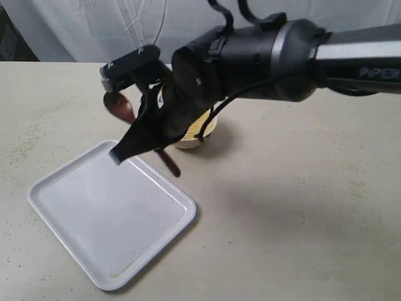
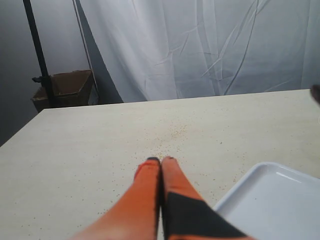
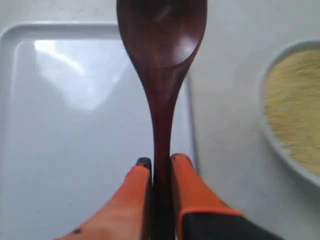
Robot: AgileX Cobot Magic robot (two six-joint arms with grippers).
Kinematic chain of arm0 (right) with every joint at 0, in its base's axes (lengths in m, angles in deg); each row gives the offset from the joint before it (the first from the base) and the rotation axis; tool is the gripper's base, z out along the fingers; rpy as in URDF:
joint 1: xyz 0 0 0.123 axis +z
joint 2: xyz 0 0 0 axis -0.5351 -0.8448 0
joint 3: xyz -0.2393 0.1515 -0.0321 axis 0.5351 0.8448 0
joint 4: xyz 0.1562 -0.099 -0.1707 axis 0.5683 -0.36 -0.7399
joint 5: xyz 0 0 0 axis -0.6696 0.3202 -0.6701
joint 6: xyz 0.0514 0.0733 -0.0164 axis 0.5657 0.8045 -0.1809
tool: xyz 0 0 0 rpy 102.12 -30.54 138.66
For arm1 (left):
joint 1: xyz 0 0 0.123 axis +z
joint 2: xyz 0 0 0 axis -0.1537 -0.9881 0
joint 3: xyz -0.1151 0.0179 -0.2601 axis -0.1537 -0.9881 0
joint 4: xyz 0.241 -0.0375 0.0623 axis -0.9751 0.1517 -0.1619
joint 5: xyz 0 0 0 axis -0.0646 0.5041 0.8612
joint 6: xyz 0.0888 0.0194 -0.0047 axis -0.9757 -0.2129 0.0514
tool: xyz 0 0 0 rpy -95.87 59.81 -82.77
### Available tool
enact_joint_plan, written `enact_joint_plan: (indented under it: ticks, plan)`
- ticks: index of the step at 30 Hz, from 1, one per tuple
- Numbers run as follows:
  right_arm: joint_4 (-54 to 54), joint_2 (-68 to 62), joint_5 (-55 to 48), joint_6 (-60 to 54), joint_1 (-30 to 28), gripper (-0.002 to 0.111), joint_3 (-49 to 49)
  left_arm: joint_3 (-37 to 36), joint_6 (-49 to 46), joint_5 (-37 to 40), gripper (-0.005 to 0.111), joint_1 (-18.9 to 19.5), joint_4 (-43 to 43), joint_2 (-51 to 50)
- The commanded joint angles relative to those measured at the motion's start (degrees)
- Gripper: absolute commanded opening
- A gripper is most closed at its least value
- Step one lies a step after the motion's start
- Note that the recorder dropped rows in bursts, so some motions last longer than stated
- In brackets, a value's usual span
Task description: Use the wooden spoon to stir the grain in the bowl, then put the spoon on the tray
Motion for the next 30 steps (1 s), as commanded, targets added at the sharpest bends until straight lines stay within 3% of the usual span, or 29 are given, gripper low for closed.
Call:
enact_joint_plan:
  ticks: [1, 9, 11, 16, 17, 18, 20, 23, 24, 25, 30]
  plan:
    - [11.0, -5.8, 0.9, -9.1, 2.2, -0.001, -0.1, -0.2, 0.0, -0.3, 0.0, -0.2, -0.1, 0.3]
    - [10.4, -12.1, 2.7, -8.5, 5.0, 0.003, -0.1, -0.2, 0.0, -0.3, 0.0, -0.2, -0.1, 0.3]
    - [10.3, -12.4, 2.8, -8.1, 5.5, 0.015, -0.1, -0.2, 0.0, -0.3, 0.0, -0.2, -0.1, 0.3]
    - [10.7, -11.7, 1.9, -7.7, 5.8, 0.075, -0.5, -0.2, 0.0, -0.3, 0.0, -0.2, -0.2, 0.3]
    - [10.3, -11.0, 0.8, -8.8, 5.8, 0.08, -0.9, -0.2, 0.0, -0.3, 0.0, -0.2, -0.2, 0.3]
    - [9.6, -9.7, -0.8, -9.5, 5.5, 0.079, -1.8, -0.2, 0.0, -0.3, 0.0, -0.2, -0.2, 0.3]
    - [8.0, -6.1, -4.4, -9.6, 5.4, 0.066, -3.8, -0.2, 0.0, -0.3, 0.0, -0.2, -0.2, 0.3]
    - [4.3, 3.2, -8.3, -7.8, 5.4, 0.024, -5.3, -0.2, 0.0, -0.3, 0.0, -0.2, -0.2, 0.3]
    - [4.2, 6.9, -8.9, -6.6, 5.4, 0.005, -4.7, -0.2, 0.0, -0.3, 0.0, -0.2, -0.2, 0.3]
    - [4.1, 10.8, -9.2, -5.4, 5.4, 0.001, -3.6, -0.2, 0.0, -0.3, 0.0, -0.2, -0.2, 0.3]
    - [4.4, 30.7, 1.7, -4.6, 6.6, 0.004, 12.6, -0.2, 0.0, -0.3, 0.0, -0.2, -0.2, 0.3]
